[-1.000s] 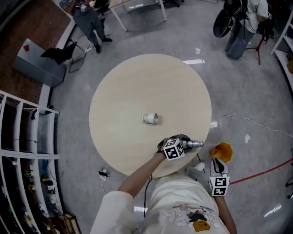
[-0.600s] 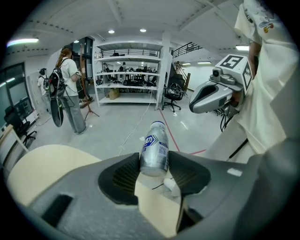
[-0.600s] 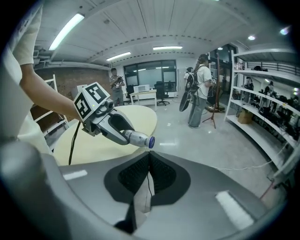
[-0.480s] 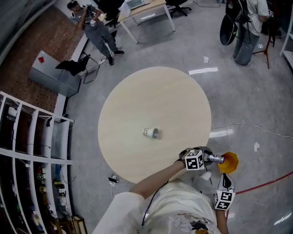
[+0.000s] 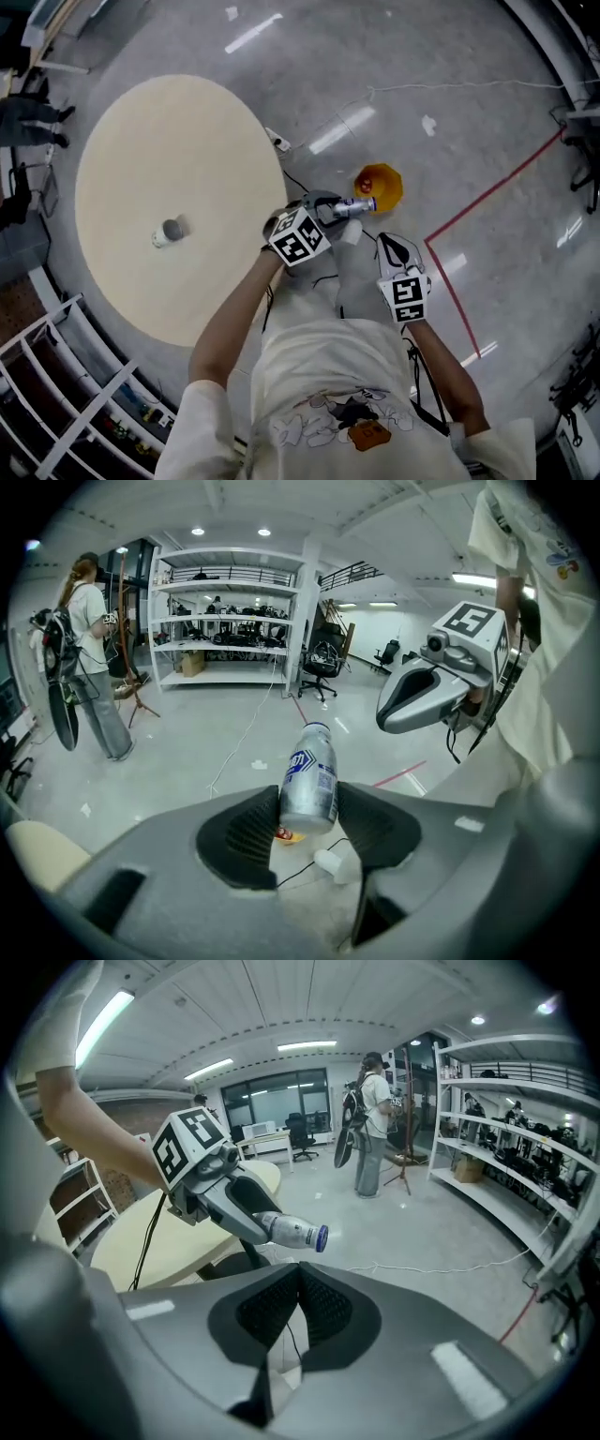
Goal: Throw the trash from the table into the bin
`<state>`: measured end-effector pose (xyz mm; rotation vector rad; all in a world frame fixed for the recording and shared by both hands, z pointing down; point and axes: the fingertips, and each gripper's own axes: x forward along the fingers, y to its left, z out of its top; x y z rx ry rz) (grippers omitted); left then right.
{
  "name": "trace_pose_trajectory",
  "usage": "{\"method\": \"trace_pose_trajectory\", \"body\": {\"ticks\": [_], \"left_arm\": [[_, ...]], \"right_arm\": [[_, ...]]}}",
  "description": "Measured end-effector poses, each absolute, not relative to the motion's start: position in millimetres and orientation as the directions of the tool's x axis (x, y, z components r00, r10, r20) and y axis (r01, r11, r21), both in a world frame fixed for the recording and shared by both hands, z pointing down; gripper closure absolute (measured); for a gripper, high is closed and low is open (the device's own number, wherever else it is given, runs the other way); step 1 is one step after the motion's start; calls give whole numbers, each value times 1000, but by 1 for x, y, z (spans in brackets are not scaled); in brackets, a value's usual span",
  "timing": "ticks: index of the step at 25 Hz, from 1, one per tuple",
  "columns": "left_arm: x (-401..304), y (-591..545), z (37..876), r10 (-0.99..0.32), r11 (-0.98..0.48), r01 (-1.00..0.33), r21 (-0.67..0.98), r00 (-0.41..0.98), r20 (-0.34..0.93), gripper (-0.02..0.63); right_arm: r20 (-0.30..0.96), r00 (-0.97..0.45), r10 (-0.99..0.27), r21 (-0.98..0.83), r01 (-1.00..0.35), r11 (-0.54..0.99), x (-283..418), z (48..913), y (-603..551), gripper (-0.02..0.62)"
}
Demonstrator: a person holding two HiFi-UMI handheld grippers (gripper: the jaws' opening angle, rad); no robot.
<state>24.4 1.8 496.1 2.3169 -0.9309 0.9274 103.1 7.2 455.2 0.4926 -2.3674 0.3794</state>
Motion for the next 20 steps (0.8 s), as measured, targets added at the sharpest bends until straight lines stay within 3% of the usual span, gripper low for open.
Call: {"method": "trace_pose_trajectory", "body": {"ticks": [10,20], "left_arm": [[60,-39,565,-357,-635,-731,250,565,744,403],[91,-67,704,-319,-540,-778,320,542,777,403]], "right_arm": [[725,-623,-293,-118,-531,839,130,545,-67,589],[785,-553,-278,-143,-598,788,145,676,-94,589]]}}
